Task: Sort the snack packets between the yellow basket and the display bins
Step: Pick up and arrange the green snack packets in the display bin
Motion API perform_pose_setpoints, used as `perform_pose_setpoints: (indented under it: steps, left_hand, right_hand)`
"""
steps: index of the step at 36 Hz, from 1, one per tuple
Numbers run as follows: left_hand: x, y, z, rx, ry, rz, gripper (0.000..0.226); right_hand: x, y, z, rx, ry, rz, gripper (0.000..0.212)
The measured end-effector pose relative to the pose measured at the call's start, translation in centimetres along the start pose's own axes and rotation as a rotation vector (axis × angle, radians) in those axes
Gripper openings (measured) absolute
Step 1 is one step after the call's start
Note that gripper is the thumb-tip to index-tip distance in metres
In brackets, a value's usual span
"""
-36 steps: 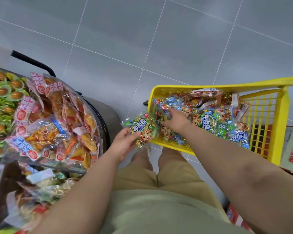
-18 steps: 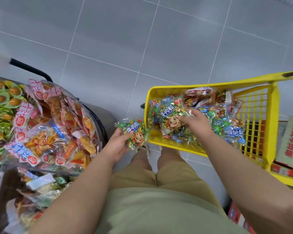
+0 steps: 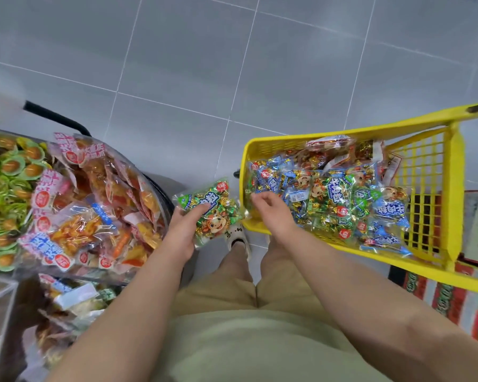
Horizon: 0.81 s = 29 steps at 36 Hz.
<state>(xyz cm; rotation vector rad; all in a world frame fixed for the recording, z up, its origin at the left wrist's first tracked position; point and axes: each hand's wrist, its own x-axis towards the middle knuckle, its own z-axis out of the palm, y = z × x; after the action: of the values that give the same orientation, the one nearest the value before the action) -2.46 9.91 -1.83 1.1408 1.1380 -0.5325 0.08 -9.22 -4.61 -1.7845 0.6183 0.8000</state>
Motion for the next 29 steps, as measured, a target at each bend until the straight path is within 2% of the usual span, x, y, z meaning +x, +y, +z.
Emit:
perform_pose_setpoints:
  steps: [2,3,6,8,11,12,15,16,19,21,23,25,27,29]
  left_hand:
    - [0.1,-0.4,-0.7,0.052,0.063,0.035,0.078]
    - [0.0,-0.5,-0.9,0.070,0.076,0.039,0.081]
    - [-0.2,-0.9,-1.7,0.099,0.091,0.041,0.051]
    - [-0.4,-1.1,-2.2,0.155,0.094,0.046,0.044]
    - [-0.7,-1.4,-2.7,0.179,0.091,0.056,0.039]
    - [-0.9,-1.4,-2.8,0.175,0.087,0.056,0.044]
    - [-1.3,-1.5,-3.1,0.170,0.082,0.048,0.079]
    - [-1.4,-1.5,-3.1,0.165,0.075,0.054,0.076]
    - [-1.6,-1.4,-3.2,0.162,0.070,0.057,0.049]
    - [-1.8,-1.2,-3.0,0.146,0.068,0.051,0.043]
    - [-2.3,-0.9,-2.8,0.120,0.056,0.060,0.051]
    - [-3.2,-0.3,-2.6,0.137,0.067,0.086,0.071]
    - [-4.3,0.5,-2.4,0.120,0.066,0.105,0.097]
    - [-5.6,1.3,-2.2,0.069,0.051,0.107,0.112]
  right_hand:
    - [1.6,0.1,0.0,-0.045,0.133,0.075,0.038]
    - [2.3,0.1,0.1,-0.075,0.137,0.107,0.047]
    - [4.0,-0.1,1.0,-0.187,0.036,0.133,0.062]
    - [4.7,-0.3,1.8,-0.284,-0.004,0.124,0.059]
    - [5.2,-0.2,2.6,-0.387,0.026,0.156,0.050]
    - [5.2,-0.1,2.6,-0.391,0.049,0.170,0.049]
    - [4.7,0.6,2.2,-0.371,0.083,0.187,0.050]
    - [4.4,0.7,1.9,-0.357,0.085,0.176,0.049]
    - [2.9,0.9,0.4,-0.261,0.087,0.122,0.048]
    - [1.4,0.3,-0.9,-0.174,0.116,0.090,0.051]
    - [-0.4,-0.4,-2.2,-0.117,0.151,0.059,0.051]
    - [-2.5,-1.5,-3.4,-0.050,0.195,0.006,0.051]
    - [-4.7,-2.9,-4.2,0.034,0.213,-0.094,0.049]
    - [-6.8,-4.5,-4.8,0.063,0.160,-0.257,0.042]
